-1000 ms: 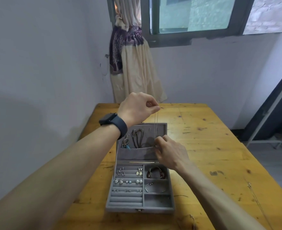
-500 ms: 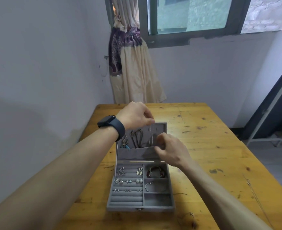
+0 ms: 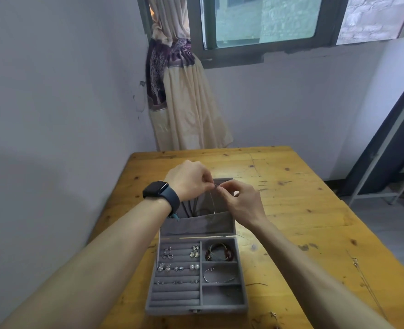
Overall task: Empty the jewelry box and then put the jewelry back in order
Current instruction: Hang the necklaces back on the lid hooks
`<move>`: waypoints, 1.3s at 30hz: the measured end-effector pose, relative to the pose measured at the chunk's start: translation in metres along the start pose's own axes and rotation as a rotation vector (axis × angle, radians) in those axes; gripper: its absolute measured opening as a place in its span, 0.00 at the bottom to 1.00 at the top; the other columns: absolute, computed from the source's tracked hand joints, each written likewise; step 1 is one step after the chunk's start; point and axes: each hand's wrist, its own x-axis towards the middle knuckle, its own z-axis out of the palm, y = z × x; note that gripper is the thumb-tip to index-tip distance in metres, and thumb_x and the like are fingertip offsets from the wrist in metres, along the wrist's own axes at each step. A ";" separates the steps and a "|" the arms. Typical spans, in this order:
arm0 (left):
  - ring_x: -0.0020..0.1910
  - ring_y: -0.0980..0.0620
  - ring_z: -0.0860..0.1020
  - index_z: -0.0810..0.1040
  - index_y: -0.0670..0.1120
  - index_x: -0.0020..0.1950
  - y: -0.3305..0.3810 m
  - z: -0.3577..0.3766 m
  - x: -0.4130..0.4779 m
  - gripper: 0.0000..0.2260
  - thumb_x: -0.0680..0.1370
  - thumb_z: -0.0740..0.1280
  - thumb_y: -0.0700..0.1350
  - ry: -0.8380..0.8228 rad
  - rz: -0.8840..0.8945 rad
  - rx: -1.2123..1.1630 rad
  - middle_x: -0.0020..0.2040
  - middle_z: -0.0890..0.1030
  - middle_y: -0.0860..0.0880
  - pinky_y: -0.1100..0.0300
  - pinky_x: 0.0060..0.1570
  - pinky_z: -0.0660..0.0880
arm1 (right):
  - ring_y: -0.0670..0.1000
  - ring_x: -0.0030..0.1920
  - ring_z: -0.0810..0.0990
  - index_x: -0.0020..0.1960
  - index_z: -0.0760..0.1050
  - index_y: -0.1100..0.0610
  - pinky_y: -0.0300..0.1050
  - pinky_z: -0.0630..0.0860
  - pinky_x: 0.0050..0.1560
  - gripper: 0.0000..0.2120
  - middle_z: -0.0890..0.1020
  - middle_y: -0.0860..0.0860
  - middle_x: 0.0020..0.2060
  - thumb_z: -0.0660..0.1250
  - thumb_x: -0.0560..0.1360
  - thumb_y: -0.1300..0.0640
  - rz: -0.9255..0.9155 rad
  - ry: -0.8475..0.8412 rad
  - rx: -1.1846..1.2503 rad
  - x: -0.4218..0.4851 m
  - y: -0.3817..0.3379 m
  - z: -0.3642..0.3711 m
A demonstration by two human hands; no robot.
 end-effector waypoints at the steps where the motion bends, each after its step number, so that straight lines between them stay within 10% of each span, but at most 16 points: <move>1: 0.47 0.54 0.80 0.85 0.55 0.49 -0.003 0.003 0.000 0.06 0.77 0.70 0.55 0.029 -0.003 0.026 0.48 0.83 0.56 0.57 0.43 0.79 | 0.39 0.40 0.80 0.48 0.84 0.49 0.31 0.71 0.39 0.06 0.84 0.42 0.38 0.71 0.77 0.48 -0.016 0.020 -0.050 0.002 0.001 0.002; 8: 0.59 0.51 0.76 0.85 0.55 0.47 -0.024 0.025 0.001 0.06 0.75 0.72 0.56 0.112 -0.049 -0.029 0.62 0.77 0.53 0.54 0.56 0.75 | 0.52 0.64 0.70 0.44 0.84 0.49 0.43 0.67 0.58 0.07 0.75 0.50 0.63 0.72 0.75 0.46 -0.037 0.168 -0.256 0.014 0.007 0.014; 26: 0.44 0.51 0.79 0.75 0.52 0.45 -0.024 0.036 -0.012 0.10 0.75 0.73 0.55 0.309 -0.058 0.006 0.46 0.80 0.55 0.58 0.40 0.73 | 0.46 0.49 0.80 0.38 0.84 0.48 0.39 0.71 0.46 0.11 0.84 0.48 0.47 0.73 0.66 0.41 0.311 0.102 -0.055 0.018 -0.001 0.034; 39: 0.47 0.48 0.77 0.75 0.52 0.47 -0.021 0.043 -0.021 0.06 0.77 0.70 0.51 0.377 0.003 0.045 0.48 0.78 0.53 0.52 0.51 0.72 | 0.47 0.50 0.76 0.42 0.86 0.49 0.34 0.69 0.45 0.11 0.77 0.46 0.47 0.74 0.71 0.42 0.172 -0.016 -0.177 -0.024 0.018 0.026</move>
